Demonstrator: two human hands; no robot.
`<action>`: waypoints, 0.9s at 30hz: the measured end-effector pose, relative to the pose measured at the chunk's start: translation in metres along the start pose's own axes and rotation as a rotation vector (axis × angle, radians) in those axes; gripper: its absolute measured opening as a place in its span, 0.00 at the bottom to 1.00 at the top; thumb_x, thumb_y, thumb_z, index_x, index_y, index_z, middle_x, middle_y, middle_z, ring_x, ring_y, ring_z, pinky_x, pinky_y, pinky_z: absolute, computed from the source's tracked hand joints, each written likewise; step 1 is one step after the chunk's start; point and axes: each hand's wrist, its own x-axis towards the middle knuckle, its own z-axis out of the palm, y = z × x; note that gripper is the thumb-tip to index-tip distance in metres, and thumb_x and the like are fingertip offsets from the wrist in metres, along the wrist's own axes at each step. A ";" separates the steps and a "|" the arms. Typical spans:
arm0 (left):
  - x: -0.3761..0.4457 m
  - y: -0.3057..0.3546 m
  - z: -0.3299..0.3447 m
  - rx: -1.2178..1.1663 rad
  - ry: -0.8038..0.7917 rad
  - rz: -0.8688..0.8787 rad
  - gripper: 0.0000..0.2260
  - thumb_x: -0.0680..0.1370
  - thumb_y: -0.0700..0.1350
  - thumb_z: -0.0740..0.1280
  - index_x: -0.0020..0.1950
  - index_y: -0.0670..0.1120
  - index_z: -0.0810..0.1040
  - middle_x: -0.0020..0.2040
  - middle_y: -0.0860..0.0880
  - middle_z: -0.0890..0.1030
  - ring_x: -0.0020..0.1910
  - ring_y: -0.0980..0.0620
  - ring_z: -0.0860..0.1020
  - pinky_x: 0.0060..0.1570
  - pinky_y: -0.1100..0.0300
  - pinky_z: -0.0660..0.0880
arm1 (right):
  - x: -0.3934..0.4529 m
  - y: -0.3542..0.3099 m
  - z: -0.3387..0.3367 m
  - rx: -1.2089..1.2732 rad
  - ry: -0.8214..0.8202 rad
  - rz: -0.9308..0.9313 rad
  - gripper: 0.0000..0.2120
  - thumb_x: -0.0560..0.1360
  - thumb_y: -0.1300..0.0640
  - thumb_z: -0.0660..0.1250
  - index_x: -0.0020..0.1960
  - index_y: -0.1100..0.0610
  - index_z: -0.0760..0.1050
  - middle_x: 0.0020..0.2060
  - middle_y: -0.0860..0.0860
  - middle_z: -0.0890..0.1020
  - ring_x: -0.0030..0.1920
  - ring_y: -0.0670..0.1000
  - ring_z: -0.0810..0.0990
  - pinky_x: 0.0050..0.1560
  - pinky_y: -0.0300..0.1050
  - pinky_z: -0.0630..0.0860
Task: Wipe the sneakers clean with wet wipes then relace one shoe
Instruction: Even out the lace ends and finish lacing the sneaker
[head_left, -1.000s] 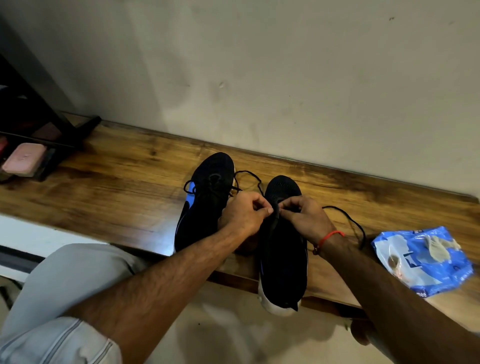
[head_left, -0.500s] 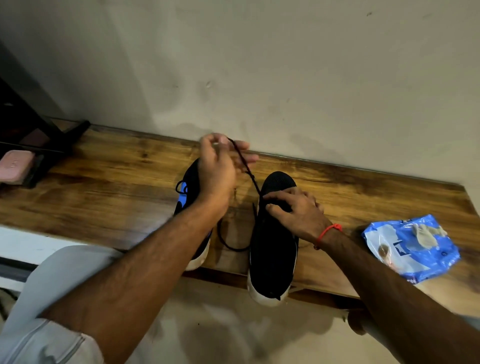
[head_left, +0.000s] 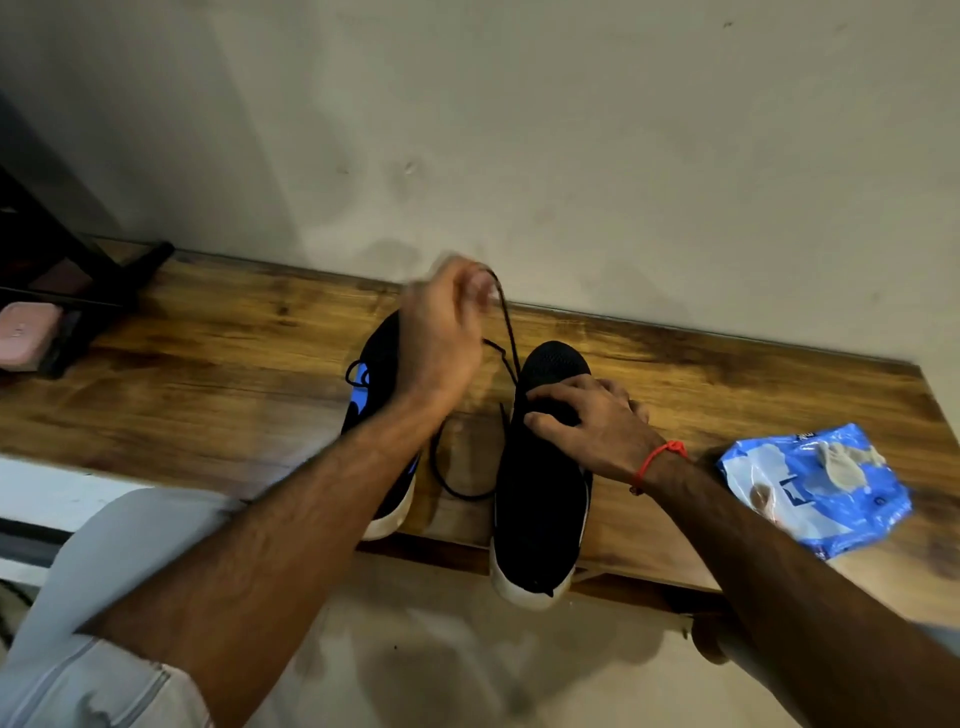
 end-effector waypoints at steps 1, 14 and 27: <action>0.008 0.003 -0.004 -0.155 0.124 -0.010 0.08 0.86 0.47 0.58 0.54 0.50 0.77 0.50 0.54 0.83 0.54 0.56 0.80 0.54 0.63 0.75 | 0.000 0.001 0.000 -0.002 0.000 0.000 0.19 0.77 0.34 0.59 0.66 0.33 0.70 0.70 0.45 0.68 0.74 0.56 0.56 0.69 0.62 0.54; -0.016 -0.019 0.014 0.689 -0.905 -0.191 0.07 0.81 0.48 0.68 0.55 0.45 0.78 0.48 0.48 0.79 0.50 0.49 0.80 0.43 0.59 0.74 | 0.002 0.002 0.001 -0.042 -0.018 -0.004 0.21 0.77 0.34 0.58 0.69 0.33 0.68 0.72 0.45 0.66 0.75 0.58 0.54 0.70 0.66 0.54; -0.005 0.013 -0.002 -0.392 -0.196 -0.632 0.13 0.86 0.49 0.55 0.46 0.46 0.72 0.31 0.48 0.74 0.26 0.50 0.79 0.33 0.57 0.75 | 0.001 0.004 -0.004 -0.057 -0.036 -0.017 0.25 0.72 0.33 0.55 0.68 0.33 0.68 0.72 0.46 0.67 0.74 0.58 0.57 0.69 0.64 0.55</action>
